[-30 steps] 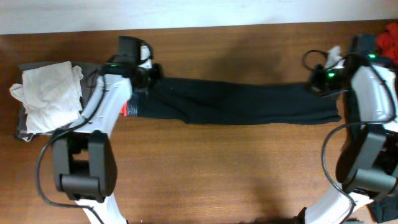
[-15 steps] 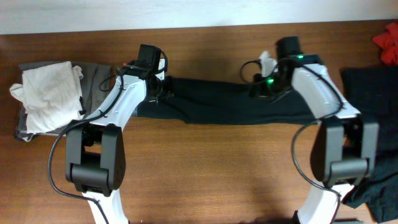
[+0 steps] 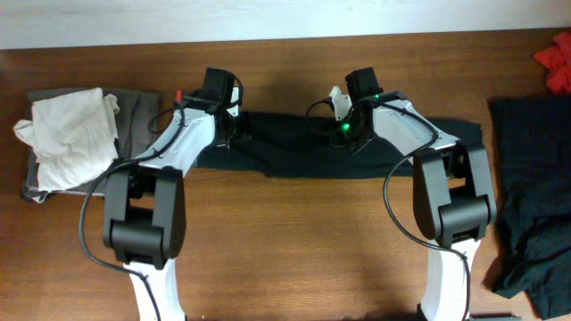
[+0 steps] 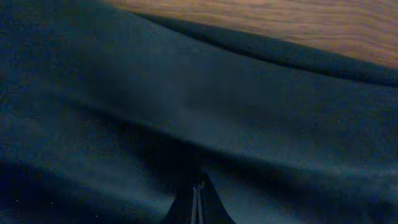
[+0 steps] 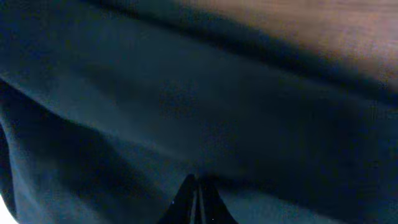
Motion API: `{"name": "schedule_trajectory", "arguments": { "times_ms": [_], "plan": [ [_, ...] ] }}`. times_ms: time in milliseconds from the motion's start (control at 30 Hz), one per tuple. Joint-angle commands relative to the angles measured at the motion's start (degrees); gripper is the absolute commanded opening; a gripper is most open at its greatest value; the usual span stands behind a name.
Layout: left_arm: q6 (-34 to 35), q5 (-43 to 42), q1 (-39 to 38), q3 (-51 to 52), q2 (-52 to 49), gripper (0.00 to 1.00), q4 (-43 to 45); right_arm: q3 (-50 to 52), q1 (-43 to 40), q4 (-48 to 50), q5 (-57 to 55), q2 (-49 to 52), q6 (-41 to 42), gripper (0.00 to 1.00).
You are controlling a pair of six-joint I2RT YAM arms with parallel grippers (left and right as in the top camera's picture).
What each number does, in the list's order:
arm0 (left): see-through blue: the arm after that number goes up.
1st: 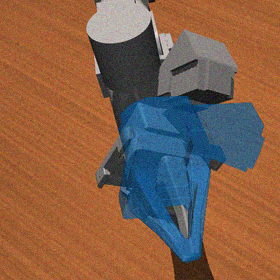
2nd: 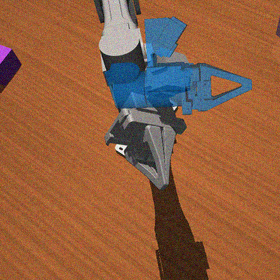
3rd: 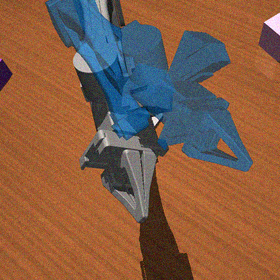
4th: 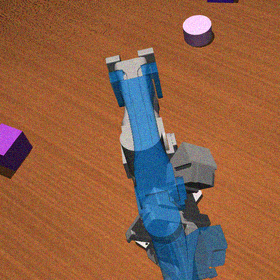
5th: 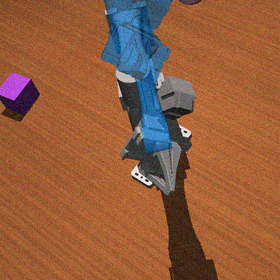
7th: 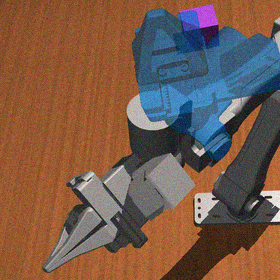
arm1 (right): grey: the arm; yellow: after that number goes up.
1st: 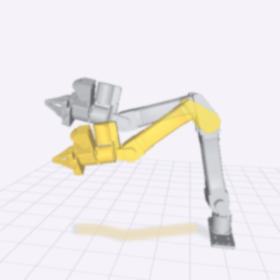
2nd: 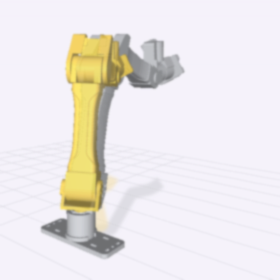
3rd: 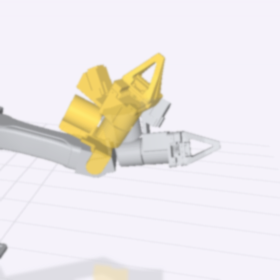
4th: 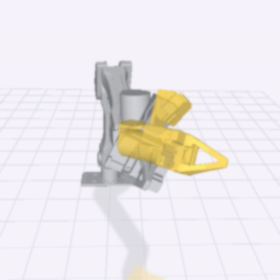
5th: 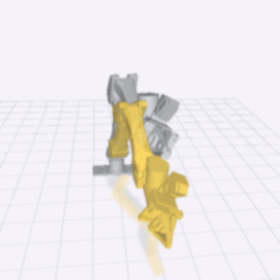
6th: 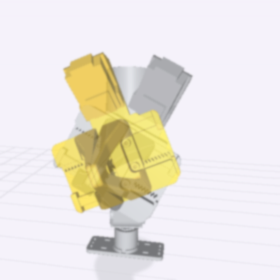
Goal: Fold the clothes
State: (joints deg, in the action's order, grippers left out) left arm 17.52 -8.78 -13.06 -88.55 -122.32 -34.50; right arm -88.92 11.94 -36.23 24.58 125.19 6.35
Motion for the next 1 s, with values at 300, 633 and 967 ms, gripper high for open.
{"name": "schedule_trajectory", "arguments": {
  "times_ms": [300, 633, 967],
  "plan": [
    [-0.94, 8.57, 0.09, -0.46, -1.03, 0.01, 9.77, 0.11, 0.0, 7.82, -2.25, 0.04, 2.67, 0.14],
    [-1.42, 10.32, 0.26, -0.52, -3.65, 0.01, 16.26, 0.11, -0.09, 10.43, -8.76, 0.04, 3.61, 0.46],
    [-7.1, 12.81, 1.51, -9.18, -2.16, 0.03, 10.08, -4.2, -3.91, 6.58, -8.57, -2.12, 3.54, 0.55]
  ]
}}
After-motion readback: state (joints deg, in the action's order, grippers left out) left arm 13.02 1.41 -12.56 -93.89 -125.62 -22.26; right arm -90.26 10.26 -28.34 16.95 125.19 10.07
